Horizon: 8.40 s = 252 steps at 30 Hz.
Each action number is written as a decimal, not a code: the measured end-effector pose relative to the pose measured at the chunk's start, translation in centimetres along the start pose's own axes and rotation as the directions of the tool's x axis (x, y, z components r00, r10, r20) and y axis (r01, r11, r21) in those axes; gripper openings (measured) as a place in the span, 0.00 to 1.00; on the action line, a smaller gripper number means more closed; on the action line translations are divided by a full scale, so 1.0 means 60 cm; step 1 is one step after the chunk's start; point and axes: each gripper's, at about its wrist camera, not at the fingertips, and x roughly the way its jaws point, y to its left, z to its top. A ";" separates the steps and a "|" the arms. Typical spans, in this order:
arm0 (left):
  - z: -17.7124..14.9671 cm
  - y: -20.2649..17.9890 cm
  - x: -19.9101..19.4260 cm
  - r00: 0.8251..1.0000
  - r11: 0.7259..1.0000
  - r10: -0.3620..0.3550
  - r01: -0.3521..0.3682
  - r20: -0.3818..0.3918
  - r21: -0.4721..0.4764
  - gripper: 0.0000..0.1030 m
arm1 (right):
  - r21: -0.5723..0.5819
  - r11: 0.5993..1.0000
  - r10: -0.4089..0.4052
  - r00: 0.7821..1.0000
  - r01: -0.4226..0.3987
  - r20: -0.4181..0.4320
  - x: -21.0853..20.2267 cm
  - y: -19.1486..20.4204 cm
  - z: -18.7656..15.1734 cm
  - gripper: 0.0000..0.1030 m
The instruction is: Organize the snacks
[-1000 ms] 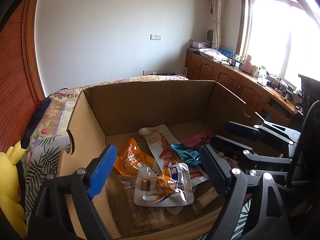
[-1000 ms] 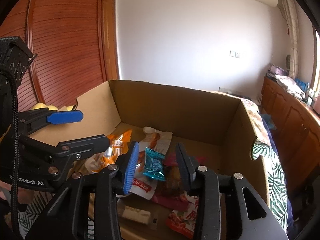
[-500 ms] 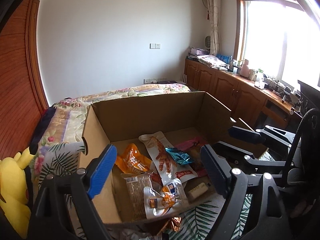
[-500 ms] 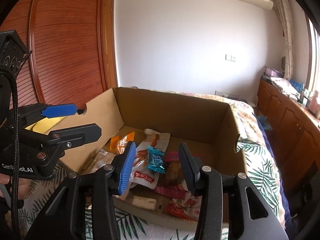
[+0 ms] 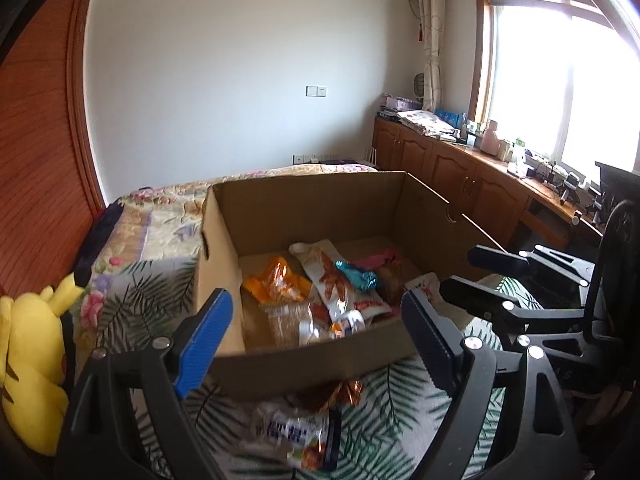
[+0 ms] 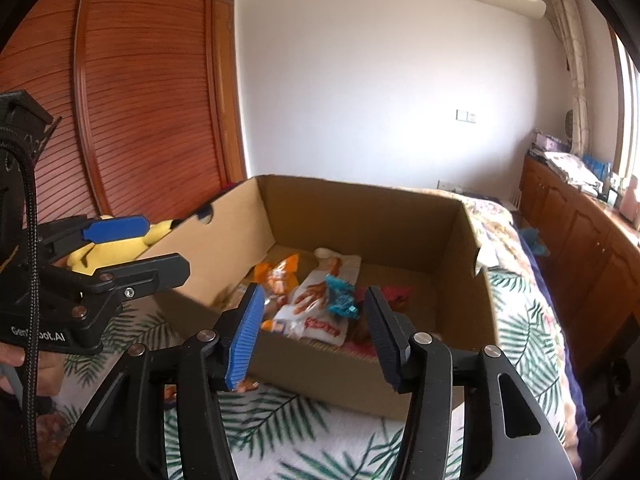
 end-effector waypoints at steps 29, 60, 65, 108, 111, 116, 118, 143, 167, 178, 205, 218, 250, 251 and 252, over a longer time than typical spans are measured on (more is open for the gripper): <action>-0.165 0.052 0.080 0.969 0.999 -0.022 0.013 -0.244 -0.038 0.84 | -0.011 0.998 0.066 0.987 -0.069 -0.149 0.056 0.079 -0.093 0.62; -0.192 0.023 0.077 0.954 0.999 -0.027 0.036 -0.298 0.026 0.59 | -0.053 0.993 0.093 0.964 -0.110 -0.249 0.126 0.093 -0.107 0.62; -0.189 0.040 0.053 0.960 1.000 -0.026 0.025 -0.278 -0.006 0.59 | -0.061 0.990 0.109 0.957 -0.130 -0.269 0.143 0.105 -0.107 0.61; -0.163 0.035 -0.001 0.977 0.999 -0.041 0.036 -0.211 -0.026 0.60 | -0.127 0.984 0.082 0.956 -0.122 -0.282 0.088 0.112 -0.146 0.28; -0.160 0.021 -0.006 0.978 0.999 -0.046 0.043 -0.203 -0.017 0.60 | -0.120 0.986 0.077 0.960 -0.113 -0.270 0.065 0.097 -0.150 0.28; -0.151 -0.005 -0.021 0.981 0.999 -0.051 0.052 -0.188 0.002 0.60 | -0.097 0.991 0.070 0.968 -0.095 -0.241 0.016 0.065 -0.155 0.28; -0.147 -0.015 -0.029 0.982 0.998 -0.054 0.056 -0.180 0.008 0.60 | -0.088 0.992 0.066 0.972 -0.088 -0.228 -0.003 0.058 -0.156 0.28; -0.043 -0.084 -0.097 0.997 0.995 -0.062 0.065 -0.039 0.080 0.60 | -0.048 0.999 0.006 0.999 -0.008 -0.040 -0.151 0.016 -0.084 0.28; 0.050 -0.029 0.059 0.997 0.997 -0.056 0.059 -0.062 0.050 0.60 | -0.057 0.998 0.017 0.999 -0.019 -0.036 -0.029 -0.021 0.016 0.28; 0.055 0.001 0.129 0.991 0.996 -0.060 0.067 -0.123 0.053 0.60 | -0.059 0.998 0.028 0.995 -0.034 -0.095 0.055 -0.024 0.032 0.28; 0.070 -0.006 0.197 0.967 0.991 -0.001 0.035 -0.256 0.128 0.64 | 0.014 0.998 0.055 0.966 -0.053 -0.254 0.159 -0.061 0.034 0.32; 0.081 -0.005 0.107 0.987 0.998 -0.005 0.016 -0.163 0.067 0.64 | 0.045 0.998 0.060 0.983 -0.053 -0.173 0.094 -0.051 0.042 0.32; -0.028 -0.061 -0.102 0.993 0.995 0.093 -0.091 0.075 -0.025 1.00 | 0.079 0.988 -0.130 0.991 0.132 -0.034 -0.086 -0.014 -0.043 1.00; -0.031 -0.062 -0.104 0.992 0.994 0.105 -0.103 0.072 -0.027 1.00 | 0.085 0.988 -0.129 0.991 0.131 -0.032 -0.088 -0.015 -0.046 1.00; -0.034 -0.063 -0.108 0.991 0.994 0.108 -0.106 0.076 -0.028 1.00 | 0.091 0.987 -0.130 0.991 0.132 -0.028 -0.090 -0.015 -0.049 1.00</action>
